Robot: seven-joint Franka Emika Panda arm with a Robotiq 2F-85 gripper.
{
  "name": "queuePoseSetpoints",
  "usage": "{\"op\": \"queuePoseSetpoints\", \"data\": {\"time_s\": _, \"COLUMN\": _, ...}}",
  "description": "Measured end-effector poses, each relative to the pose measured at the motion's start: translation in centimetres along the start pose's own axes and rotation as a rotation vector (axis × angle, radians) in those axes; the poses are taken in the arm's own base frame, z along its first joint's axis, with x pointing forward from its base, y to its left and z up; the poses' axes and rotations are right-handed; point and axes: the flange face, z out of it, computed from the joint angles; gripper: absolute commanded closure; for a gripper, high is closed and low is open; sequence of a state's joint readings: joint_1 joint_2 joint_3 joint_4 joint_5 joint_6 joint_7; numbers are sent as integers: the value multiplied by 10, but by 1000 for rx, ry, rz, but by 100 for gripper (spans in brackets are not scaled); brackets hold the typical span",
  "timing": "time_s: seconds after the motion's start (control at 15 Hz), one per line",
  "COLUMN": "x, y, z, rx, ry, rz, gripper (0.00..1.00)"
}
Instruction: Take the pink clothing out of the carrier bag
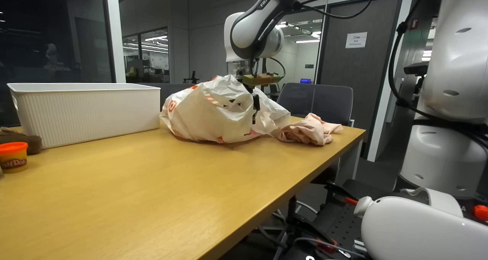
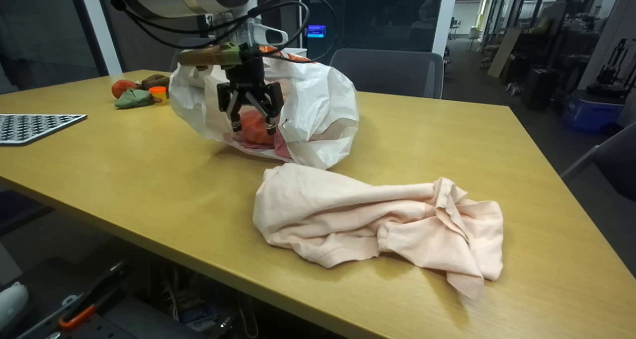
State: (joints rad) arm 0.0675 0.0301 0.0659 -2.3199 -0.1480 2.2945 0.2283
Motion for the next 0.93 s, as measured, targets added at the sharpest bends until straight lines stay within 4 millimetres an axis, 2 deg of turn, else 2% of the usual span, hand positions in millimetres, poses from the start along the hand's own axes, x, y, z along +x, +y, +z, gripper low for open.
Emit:
{"op": "queuePoseSetpoints", "data": {"time_s": 0.47, "x": 27, "y": -4, "z": 16, "rx": -49, "ry": 16, "rz": -58, "gripper": 0}}
{"op": "queuePoseSetpoints", "data": {"time_s": 0.53, "x": 31, "y": -5, "z": 18, "rx": -56, "ry": 15, "rz": -66, "gripper": 25}}
{"op": "queuePoseSetpoints", "data": {"time_s": 0.6, "x": 33, "y": -5, "z": 21, "rx": -61, "ry": 14, "rz": -71, "gripper": 25}}
{"op": "queuePoseSetpoints", "data": {"time_s": 0.93, "x": 41, "y": -8, "z": 29, "rx": -62, "ry": 4, "rz": -80, "gripper": 64}}
